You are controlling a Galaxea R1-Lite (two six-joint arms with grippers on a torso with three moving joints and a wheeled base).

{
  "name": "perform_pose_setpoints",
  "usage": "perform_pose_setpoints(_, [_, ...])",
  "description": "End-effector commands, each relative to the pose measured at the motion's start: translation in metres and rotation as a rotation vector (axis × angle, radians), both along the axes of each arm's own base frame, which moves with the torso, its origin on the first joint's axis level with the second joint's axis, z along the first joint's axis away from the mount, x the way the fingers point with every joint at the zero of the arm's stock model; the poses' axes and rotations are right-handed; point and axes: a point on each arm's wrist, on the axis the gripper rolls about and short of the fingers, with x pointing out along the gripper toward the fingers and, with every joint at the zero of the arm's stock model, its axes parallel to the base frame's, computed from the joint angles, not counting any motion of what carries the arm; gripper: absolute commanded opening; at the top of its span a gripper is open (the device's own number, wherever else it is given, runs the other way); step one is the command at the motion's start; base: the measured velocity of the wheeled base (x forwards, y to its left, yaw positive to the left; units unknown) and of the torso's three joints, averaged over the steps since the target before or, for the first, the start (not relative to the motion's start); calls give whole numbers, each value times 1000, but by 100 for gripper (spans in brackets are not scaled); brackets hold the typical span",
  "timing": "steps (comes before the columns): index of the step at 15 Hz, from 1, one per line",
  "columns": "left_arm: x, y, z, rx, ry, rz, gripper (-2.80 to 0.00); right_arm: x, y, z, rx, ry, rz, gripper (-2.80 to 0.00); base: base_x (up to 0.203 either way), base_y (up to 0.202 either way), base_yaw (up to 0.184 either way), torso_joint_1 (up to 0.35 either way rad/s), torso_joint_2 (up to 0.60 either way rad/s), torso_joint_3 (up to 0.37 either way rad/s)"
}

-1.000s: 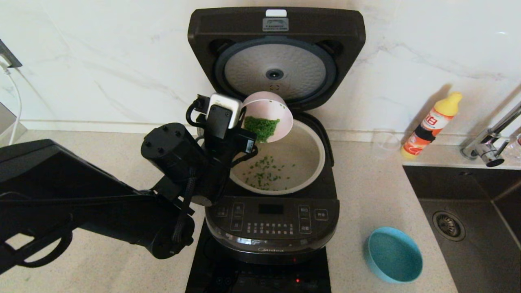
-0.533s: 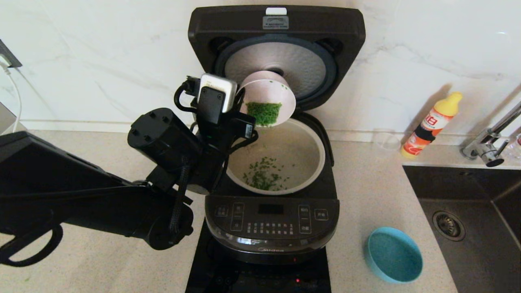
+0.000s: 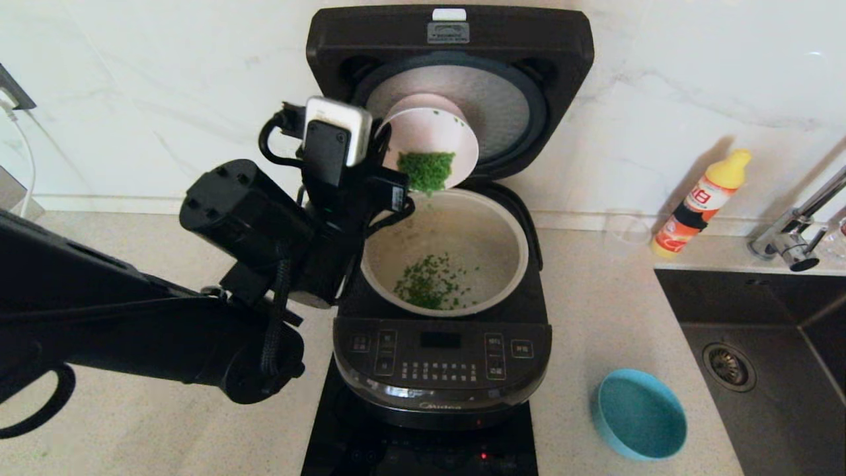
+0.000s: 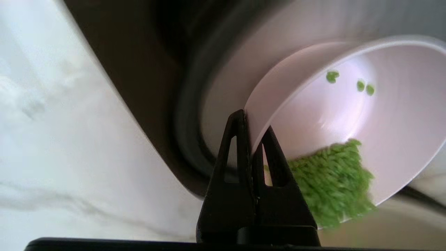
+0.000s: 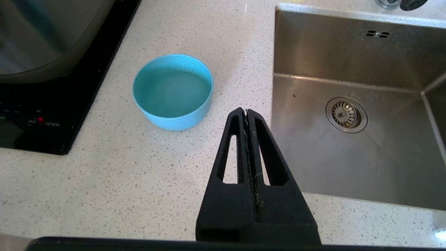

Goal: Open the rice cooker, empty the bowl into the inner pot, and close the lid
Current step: Pour the chopped green onions from the bowl into the rice cooker

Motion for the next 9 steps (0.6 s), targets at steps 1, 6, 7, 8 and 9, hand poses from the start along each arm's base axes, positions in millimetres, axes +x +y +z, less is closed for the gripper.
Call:
perform_pose_setpoints(1, [-1,1,5,-10,-17,5,-280,0,0,0,0,0,0,-280,0,0,0,0,0,0])
perform_pose_setpoints(6, [5,-3,-2,-3,-5,2,-280,0,0,0,0,0,0,-280,0,0,0,0,0,0])
perform_pose_setpoints(7, [5,-4,0,-10,-11,0,-280,0,0,0,0,0,0,-280,0,0,0,0,0,0])
perform_pose_setpoints(8, [7,-5,-1,-12,-9,-1,-280,0,0,0,0,0,0,-280,0,0,0,0,0,0])
perform_pose_setpoints(9, [10,-7,-8,-4,6,-3,-280,0,0,0,0,0,0,-280,0,0,0,0,0,0])
